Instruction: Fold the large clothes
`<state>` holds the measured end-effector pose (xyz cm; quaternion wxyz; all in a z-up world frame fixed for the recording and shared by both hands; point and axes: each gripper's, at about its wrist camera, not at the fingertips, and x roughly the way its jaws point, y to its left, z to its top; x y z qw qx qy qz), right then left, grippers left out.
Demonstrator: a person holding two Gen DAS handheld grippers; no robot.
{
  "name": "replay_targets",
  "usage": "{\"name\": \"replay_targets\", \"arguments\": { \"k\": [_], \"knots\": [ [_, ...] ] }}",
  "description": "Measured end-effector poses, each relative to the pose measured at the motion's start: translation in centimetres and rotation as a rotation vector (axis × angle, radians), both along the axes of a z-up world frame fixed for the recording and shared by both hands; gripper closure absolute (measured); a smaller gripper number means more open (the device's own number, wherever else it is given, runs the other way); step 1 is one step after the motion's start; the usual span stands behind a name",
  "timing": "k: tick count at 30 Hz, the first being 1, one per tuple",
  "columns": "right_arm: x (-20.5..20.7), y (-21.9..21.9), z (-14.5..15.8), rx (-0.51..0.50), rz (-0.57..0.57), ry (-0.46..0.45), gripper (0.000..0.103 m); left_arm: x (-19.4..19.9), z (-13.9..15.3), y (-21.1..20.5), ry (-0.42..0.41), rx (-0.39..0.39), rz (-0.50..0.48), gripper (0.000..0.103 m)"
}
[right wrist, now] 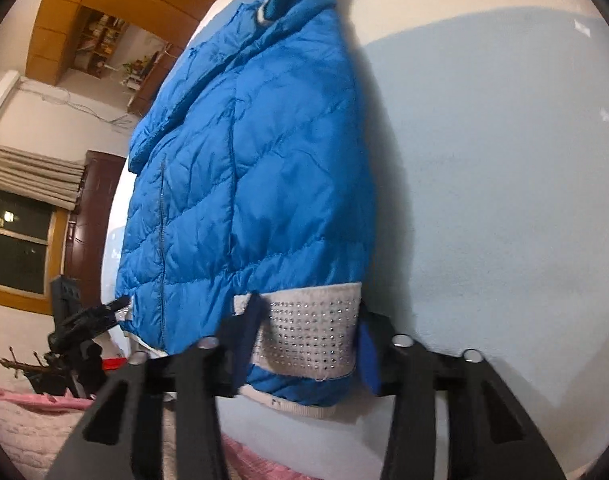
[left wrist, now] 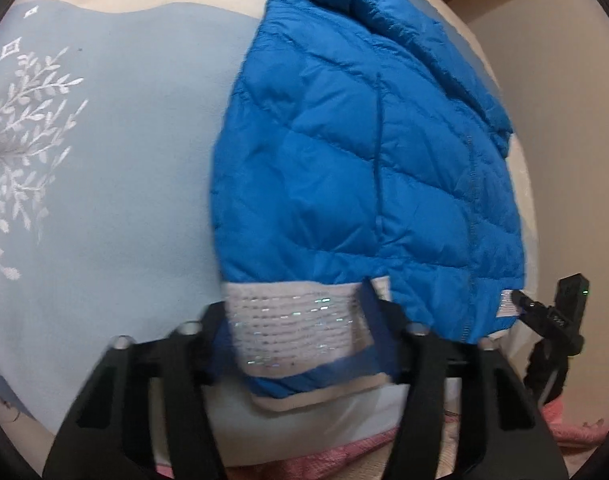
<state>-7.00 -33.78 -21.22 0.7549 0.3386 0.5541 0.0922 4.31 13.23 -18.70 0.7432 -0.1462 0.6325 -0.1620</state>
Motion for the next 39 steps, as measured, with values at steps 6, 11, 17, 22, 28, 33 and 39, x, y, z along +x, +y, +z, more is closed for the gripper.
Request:
{"name": "replay_targets", "arguments": {
  "k": [6, 11, 17, 22, 28, 33, 39],
  "knots": [
    [0.1, 0.4, 0.9, 0.04, 0.017, -0.042, 0.088, 0.1, 0.7, 1.5, 0.019, -0.083, 0.063, 0.09],
    [0.0, 0.7, 2.6, 0.082, 0.024, -0.082, 0.09, -0.5, 3.1, 2.0, -0.046, -0.098, 0.058, 0.092],
    [-1.1, 2.0, 3.5, 0.071, 0.076, -0.092, 0.09, -1.1, 4.6, 2.9, -0.071, -0.065, 0.046, 0.092],
    [-1.9, 2.3, 2.0, 0.058, 0.078, -0.034, 0.09, -1.8, 2.9, 2.6, -0.026, -0.015, 0.03, 0.091],
    [-1.0, 1.0, -1.0, 0.087, 0.028, 0.037, 0.09, -0.4, -0.1, 1.9, 0.019, 0.009, 0.027, 0.085],
    [-0.5, 0.6, -1.1, 0.084, 0.027, 0.055, 0.075, 0.0, 0.3, 1.3, 0.013, 0.042, -0.016, 0.07],
    [-0.9, 1.4, -0.1, 0.047, 0.06, 0.053, 0.058, -0.3, 0.8, 1.6, 0.008, 0.035, -0.019, 0.042]
  ]
}}
